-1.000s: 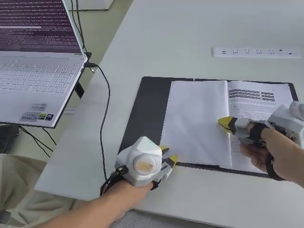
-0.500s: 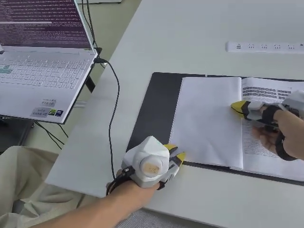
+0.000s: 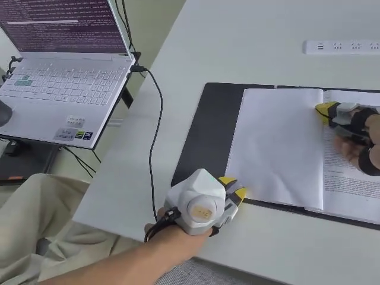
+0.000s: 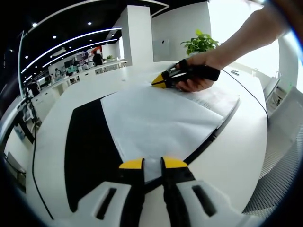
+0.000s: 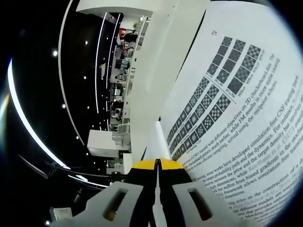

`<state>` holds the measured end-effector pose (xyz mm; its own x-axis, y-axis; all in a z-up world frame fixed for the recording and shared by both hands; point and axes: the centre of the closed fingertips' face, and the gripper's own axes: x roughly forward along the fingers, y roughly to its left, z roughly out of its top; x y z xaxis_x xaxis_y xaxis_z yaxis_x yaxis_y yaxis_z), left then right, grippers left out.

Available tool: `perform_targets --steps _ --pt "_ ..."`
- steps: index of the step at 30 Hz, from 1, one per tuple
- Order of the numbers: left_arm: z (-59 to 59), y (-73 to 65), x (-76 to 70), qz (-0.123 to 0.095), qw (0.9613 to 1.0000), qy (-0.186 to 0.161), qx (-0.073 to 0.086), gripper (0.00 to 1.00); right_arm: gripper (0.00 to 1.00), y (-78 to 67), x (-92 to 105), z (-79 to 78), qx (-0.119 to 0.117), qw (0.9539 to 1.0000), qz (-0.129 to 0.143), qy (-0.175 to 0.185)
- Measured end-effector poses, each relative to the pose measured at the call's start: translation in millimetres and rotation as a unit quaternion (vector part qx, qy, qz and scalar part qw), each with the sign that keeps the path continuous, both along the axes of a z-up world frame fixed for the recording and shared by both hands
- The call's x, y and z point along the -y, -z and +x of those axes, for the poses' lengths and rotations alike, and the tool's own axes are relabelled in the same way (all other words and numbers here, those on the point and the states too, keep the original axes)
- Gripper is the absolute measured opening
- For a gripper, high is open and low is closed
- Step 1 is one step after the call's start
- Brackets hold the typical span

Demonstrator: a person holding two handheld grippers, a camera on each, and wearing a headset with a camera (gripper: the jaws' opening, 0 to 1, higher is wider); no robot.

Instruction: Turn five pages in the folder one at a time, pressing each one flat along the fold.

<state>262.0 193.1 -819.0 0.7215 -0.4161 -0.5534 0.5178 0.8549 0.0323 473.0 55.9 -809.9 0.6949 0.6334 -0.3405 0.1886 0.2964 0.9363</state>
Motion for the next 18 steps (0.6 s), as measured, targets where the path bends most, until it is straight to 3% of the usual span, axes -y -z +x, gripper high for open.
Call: perform_targets --steps 9,18 --pt "-0.2 0.7 -0.5 0.004 1.0 -0.001 0.001 0.12 0.0 -0.6 4.8 21.4 0.001 0.9986 0.007 0.052" --pt "-0.5 1.0 -0.6 0.005 1.0 -0.001 0.002 0.12 0.0 -4.6 6.7 37.1 0.017 0.9945 0.011 0.103"
